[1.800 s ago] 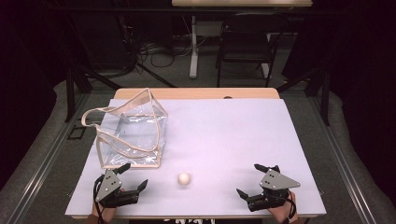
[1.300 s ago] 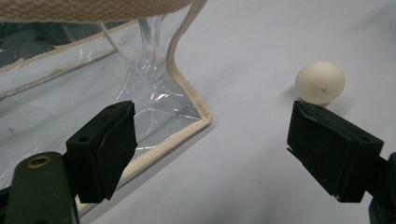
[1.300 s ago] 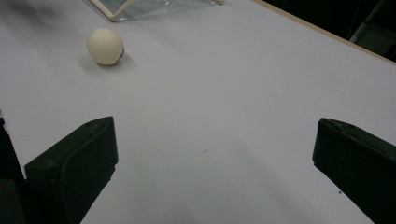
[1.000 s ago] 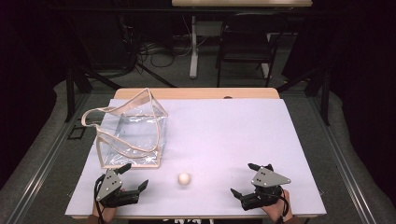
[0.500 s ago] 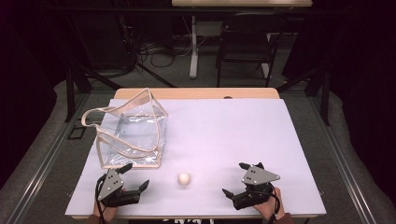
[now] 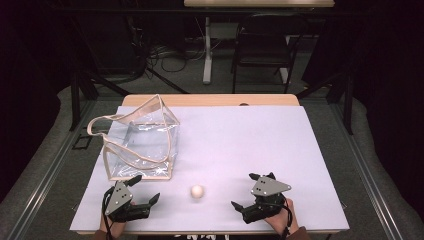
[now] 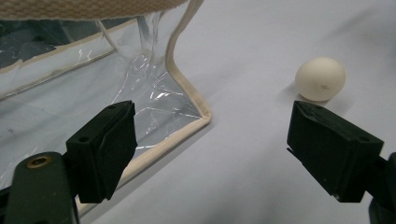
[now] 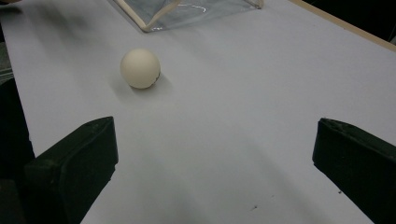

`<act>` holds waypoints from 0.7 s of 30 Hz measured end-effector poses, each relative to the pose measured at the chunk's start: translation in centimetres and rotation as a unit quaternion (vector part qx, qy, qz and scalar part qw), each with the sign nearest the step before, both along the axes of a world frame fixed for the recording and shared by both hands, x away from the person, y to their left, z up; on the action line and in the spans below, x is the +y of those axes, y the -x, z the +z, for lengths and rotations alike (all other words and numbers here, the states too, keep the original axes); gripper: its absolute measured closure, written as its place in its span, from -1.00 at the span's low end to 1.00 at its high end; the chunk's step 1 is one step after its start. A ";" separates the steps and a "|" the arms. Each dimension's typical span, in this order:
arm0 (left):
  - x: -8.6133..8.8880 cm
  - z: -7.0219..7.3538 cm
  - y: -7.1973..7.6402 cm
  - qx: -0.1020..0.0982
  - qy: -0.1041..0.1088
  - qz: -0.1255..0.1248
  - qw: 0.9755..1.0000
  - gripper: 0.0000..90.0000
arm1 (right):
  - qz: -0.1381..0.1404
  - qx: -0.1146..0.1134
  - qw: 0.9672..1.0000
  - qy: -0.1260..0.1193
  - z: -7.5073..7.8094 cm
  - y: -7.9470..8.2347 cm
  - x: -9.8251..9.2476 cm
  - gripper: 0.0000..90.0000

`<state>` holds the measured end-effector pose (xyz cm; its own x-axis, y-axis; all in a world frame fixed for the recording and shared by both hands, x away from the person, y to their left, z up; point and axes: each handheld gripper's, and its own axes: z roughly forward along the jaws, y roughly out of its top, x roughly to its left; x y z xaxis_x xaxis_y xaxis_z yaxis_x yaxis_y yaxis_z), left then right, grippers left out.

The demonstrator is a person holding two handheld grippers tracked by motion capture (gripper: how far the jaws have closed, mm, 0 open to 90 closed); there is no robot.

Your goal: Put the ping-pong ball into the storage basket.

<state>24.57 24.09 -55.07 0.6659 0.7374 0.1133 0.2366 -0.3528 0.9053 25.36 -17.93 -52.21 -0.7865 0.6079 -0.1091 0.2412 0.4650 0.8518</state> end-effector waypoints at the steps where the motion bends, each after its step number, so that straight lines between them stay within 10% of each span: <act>1: 0.0 0.0 0.0 0.001 0.001 0.000 1.000 -0.65 | 0.000 0.000 1.000 0.000 0.0 -0.1 0.1 -1.00; 21: -0.1 0.1 0.0 -0.004 -0.002 -0.002 1.000 -0.65 | 0.009 0.006 1.000 0.007 -0.1 -0.9 2.0 -1.00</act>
<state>24.57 24.02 -55.02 0.6676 0.7345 0.1221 0.2279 -0.3577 0.9056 26.24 -15.97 -52.31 -0.7984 0.5925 -0.1074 0.2437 0.4810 0.8422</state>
